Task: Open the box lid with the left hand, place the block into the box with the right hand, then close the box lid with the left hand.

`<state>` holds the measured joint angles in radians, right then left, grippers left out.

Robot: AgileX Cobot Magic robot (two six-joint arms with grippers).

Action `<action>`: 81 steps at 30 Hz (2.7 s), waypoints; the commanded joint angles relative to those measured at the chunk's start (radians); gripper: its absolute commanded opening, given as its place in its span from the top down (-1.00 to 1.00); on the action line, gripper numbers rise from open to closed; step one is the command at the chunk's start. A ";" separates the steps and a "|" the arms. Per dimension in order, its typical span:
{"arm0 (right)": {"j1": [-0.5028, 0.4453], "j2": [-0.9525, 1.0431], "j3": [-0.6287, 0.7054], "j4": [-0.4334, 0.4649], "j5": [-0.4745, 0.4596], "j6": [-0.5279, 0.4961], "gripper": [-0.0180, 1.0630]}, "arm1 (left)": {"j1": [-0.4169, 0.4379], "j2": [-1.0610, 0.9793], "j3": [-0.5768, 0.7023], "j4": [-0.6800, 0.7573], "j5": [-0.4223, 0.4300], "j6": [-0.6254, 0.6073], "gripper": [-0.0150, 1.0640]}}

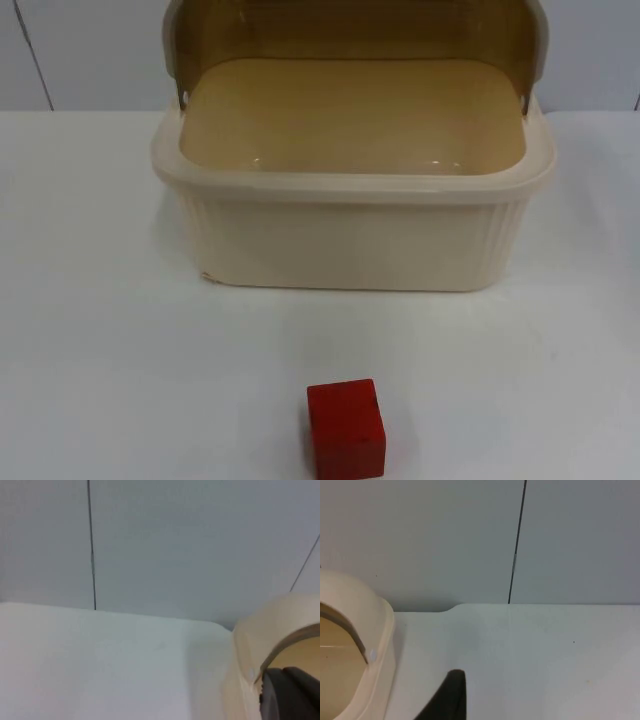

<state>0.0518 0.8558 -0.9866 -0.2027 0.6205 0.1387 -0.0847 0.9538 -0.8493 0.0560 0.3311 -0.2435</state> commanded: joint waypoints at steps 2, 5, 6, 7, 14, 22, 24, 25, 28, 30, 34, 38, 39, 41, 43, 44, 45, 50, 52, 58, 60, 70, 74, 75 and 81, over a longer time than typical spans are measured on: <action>0.002 -0.001 -0.007 0.007 -0.003 0.003 -0.95 | 0.005 -0.018 0.006 0.006 0.019 0.008 0.98; 0.002 -0.001 -0.007 0.007 -0.003 0.003 -0.95 | 0.005 -0.016 0.006 0.065 0.004 0.008 0.98; 0.002 -0.001 -0.007 0.011 -0.003 0.003 -0.95 | 0.005 -0.016 0.006 0.059 -0.012 0.008 0.98; 0.002 -0.001 -0.007 0.011 -0.003 0.003 -0.95 | 0.005 -0.016 0.006 0.059 -0.012 0.008 0.98; 0.002 -0.001 -0.007 0.031 0.001 0.003 -0.95 | 0.005 -0.016 -0.085 0.044 -0.017 0.016 0.71; 0.002 -0.001 -0.007 0.031 0.017 0.003 -0.95 | 0.005 -0.016 -0.103 0.077 0.048 0.014 -0.97; 0.002 -0.001 -0.007 0.031 0.017 0.003 -0.95 | 0.005 -0.020 -0.103 0.077 0.048 0.014 -0.97; 0.002 -0.001 -0.007 0.031 0.020 0.003 -0.95 | 0.005 -0.022 -0.103 0.071 0.048 0.014 -0.97; 0.005 -0.001 -0.007 0.043 0.036 -0.021 -0.95 | 0.005 -0.029 -0.103 0.066 0.045 0.014 -0.97; 0.029 -0.001 -0.007 0.169 0.079 -0.182 -0.95 | 0.005 -0.038 -0.103 0.064 0.054 0.014 -0.97; 0.126 0.006 -0.007 0.401 0.172 -0.391 -0.95 | 0.005 -0.058 -0.103 0.064 0.071 0.014 -0.97; 0.341 0.060 -0.007 0.458 0.207 -0.416 -0.95 | 0.005 -0.071 -0.103 0.073 0.095 0.015 -0.97; 0.394 0.081 -0.007 0.434 0.201 -0.404 -0.95 | 0.005 -0.073 -0.103 0.073 0.105 0.015 -0.97; 0.456 0.113 -0.007 0.393 0.193 -0.362 -0.95 | 0.005 -0.075 -0.103 0.073 0.113 0.015 -0.97; 0.564 0.191 -0.007 0.309 0.183 -0.288 -0.95 | 0.005 -0.078 -0.103 0.073 0.131 0.015 -0.97; 0.618 0.227 -0.007 0.279 0.176 -0.264 -0.95 | 0.005 -0.077 -0.103 0.073 0.136 0.015 -0.97; 0.618 0.227 -0.007 0.279 0.176 -0.264 -0.95 | 0.005 -0.077 -0.103 0.073 0.136 0.015 -0.97; 0.796 0.420 -0.007 0.193 0.095 -0.379 -0.95 | 0.005 -0.080 -0.103 0.076 0.138 0.015 -0.97; 0.809 0.488 -0.007 0.233 0.019 -0.498 -0.95 | 0.005 -0.080 -0.103 0.076 0.138 0.015 -0.97; 0.804 0.639 -0.011 0.318 -0.010 -0.861 -0.95 | 0.005 -0.080 -0.103 0.076 0.136 0.015 -0.97; 0.804 0.687 -0.011 0.318 -0.016 -0.938 -0.95 | 0.005 -0.080 -0.103 0.076 0.136 0.015 -0.97; 0.804 0.876 -0.113 0.506 0.044 -1.173 -0.95 | 0.005 -0.078 -0.103 0.076 0.136 0.015 -0.97; 0.804 0.952 -0.158 0.510 0.074 -1.197 -0.95 | 0.005 -0.078 -0.103 0.076 0.136 0.015 -0.97; 0.804 0.973 -0.164 0.499 0.077 -1.204 -0.95 | 0.005 -0.078 -0.103 0.076 0.136 0.015 -0.97; 0.804 1.042 -0.173 0.446 0.056 -1.204 -0.95 | 0.005 -0.078 -0.103 0.076 0.136 0.015 -0.97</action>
<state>0.8529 1.8942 -1.1530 0.2541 0.6790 -1.0515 -0.0824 0.8833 -0.9454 0.1265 0.4659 -0.2290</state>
